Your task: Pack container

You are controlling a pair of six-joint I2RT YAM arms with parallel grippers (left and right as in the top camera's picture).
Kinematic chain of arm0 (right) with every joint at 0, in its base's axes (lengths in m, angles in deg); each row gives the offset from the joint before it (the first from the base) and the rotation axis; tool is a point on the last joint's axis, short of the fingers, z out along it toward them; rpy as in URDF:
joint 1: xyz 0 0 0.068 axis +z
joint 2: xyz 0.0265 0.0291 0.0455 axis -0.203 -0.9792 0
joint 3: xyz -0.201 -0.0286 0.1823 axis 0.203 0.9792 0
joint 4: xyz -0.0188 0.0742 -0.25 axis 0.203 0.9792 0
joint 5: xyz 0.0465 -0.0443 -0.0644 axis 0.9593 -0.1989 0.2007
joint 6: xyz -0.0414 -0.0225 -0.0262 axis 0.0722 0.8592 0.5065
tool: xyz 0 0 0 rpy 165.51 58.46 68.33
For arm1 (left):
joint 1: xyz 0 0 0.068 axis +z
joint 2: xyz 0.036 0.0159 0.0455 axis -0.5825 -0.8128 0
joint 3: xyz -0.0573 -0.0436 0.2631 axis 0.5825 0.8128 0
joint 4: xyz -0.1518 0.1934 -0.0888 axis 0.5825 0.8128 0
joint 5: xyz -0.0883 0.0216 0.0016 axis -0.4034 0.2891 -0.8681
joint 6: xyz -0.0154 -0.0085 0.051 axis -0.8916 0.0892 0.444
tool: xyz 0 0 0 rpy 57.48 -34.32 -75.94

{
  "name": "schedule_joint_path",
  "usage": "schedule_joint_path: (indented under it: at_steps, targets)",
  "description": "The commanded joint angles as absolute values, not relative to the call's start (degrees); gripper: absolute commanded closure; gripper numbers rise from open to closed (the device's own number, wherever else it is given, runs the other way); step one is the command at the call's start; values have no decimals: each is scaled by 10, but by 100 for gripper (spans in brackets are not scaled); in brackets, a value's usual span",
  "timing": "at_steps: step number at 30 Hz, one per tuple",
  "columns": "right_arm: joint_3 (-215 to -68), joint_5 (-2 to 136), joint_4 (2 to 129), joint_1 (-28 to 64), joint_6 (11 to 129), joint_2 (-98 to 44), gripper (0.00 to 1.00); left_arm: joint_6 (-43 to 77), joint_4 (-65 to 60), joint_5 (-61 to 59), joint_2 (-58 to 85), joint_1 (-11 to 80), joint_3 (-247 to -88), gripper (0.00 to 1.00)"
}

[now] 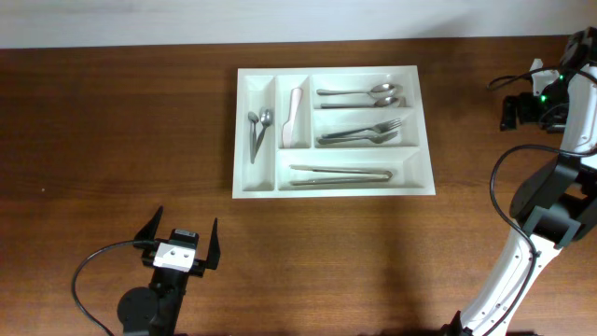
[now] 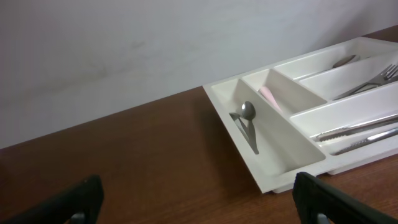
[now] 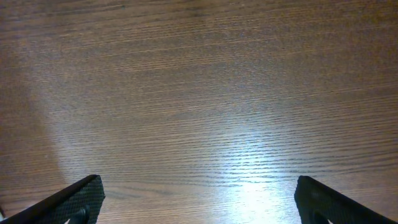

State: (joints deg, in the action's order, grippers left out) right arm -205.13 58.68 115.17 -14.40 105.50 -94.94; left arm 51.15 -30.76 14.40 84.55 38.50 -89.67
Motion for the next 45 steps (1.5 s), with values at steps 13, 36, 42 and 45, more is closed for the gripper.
schedule_joint_path:
  at_steps: [13,36,42,45]
  targets:
    - [-2048,584,1151,-142,1060,-937,1,504,-308,148,851,388,-893,1]
    - [-2048,622,1076,-137,1060,-842,1,504,-308,148,851,388,-893,1]
    - [-2023,661,988,-121,1060,-739,1,504,-308,148,851,388,-893,1]
    - [-1965,664,937,-110,1060,-665,1,504,-308,148,851,388,-893,1]
